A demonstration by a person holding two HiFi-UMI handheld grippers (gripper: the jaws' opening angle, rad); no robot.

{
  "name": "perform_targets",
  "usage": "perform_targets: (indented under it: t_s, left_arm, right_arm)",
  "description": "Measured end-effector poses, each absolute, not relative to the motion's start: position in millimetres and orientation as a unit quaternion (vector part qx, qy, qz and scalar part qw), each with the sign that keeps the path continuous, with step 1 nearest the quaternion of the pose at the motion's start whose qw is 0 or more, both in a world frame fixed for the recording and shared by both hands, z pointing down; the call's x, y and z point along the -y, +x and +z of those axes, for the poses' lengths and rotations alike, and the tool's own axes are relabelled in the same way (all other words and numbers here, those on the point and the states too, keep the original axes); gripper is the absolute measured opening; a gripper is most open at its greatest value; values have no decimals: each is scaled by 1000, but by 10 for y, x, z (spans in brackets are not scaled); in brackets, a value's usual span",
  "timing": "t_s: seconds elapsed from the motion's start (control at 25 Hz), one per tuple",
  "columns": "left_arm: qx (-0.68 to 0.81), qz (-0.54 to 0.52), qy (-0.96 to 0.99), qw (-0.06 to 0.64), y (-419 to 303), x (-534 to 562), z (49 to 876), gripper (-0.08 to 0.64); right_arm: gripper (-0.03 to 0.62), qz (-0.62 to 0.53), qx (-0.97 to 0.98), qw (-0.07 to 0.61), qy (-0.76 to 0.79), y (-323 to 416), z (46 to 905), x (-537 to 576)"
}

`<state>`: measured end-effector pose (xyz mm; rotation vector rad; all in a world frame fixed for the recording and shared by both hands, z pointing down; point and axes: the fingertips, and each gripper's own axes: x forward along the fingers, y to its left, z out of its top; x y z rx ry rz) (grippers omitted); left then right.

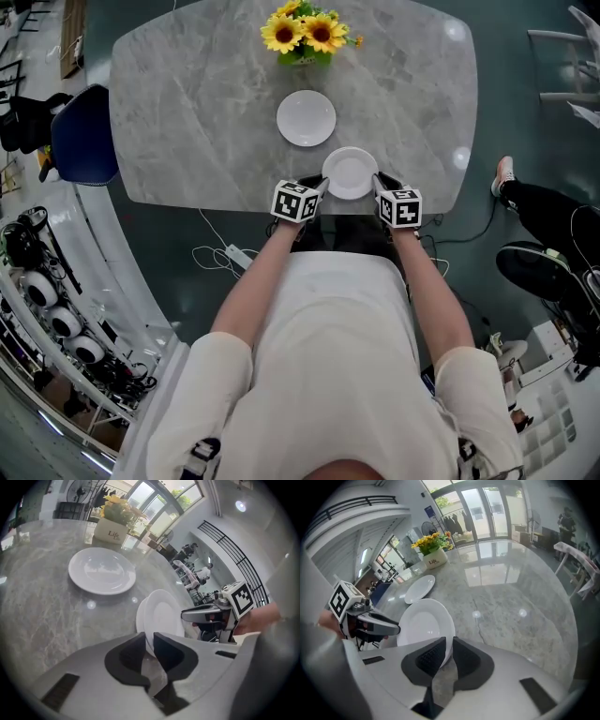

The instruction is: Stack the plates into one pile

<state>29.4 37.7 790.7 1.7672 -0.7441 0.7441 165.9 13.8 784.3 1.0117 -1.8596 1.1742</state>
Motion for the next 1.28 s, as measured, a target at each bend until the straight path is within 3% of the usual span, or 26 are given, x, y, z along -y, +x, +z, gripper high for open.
perform_targets:
  t_s: [0.32,1.28]
  left_arm:
    - [313,335,746,483,320,-453,7899,155]
    - [385,227,734,511,-154,-3,7660,155]
  right_arm:
    - [137,421,733,363,392,1594,7798,-69]
    - [135,402,780,343,335,1075,7628,481]
